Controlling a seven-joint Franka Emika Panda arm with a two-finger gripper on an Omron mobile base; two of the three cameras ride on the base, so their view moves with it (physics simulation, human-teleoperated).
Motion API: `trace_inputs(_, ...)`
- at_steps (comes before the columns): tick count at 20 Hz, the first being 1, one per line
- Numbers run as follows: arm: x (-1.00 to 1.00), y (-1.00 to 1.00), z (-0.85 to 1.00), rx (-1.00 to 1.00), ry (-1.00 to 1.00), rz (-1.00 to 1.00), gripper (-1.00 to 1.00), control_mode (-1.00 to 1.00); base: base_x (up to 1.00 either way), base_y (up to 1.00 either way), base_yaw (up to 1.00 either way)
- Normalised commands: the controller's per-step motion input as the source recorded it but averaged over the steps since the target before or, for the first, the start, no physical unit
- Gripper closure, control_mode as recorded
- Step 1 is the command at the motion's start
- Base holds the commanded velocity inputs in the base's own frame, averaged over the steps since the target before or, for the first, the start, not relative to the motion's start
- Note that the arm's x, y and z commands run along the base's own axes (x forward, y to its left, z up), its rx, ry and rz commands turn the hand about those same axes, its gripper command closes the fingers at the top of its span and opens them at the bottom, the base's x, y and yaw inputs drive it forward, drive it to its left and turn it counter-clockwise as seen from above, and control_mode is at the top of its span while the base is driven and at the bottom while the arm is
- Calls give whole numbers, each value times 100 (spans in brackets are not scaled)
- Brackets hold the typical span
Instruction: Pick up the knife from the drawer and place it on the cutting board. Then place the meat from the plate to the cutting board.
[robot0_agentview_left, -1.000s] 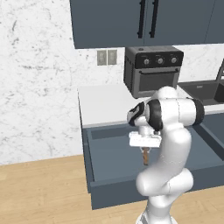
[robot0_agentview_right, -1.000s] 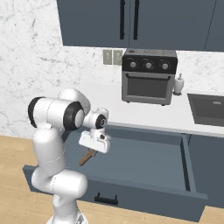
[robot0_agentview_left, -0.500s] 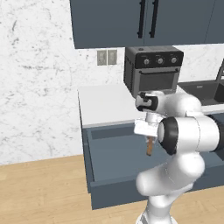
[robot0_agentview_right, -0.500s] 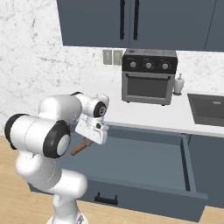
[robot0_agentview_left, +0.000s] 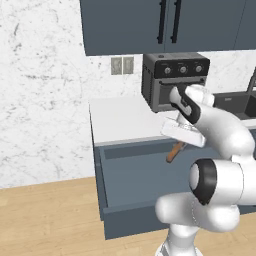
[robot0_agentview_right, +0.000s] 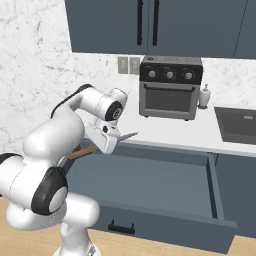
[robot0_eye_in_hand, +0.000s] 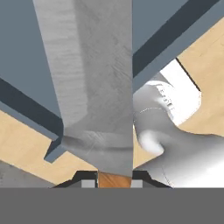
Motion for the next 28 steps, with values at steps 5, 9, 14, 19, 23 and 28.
trace_inputs(5, -44, 23, 55, -20, -4, -6, 100, -100, 0, 0, 0)
trace_inputs(9, -23, 12, 29, -13, -4, 0, 100, -100, 0, 0, 0)
trace_inputs(14, -35, 16, 4, -2, 0, 2, 100, -100, 0, 0, 0)
trace_inputs(19, -34, 0, 0, 0, 0, 0, 100, -100, 0, 0, 0)
trace_inputs(23, -14, -1, 0, 0, 0, 0, 100, 100, -18, -28, 0)
trace_inputs(28, 0, 0, 0, 0, 0, 0, 100, 100, -34, -89, 0)
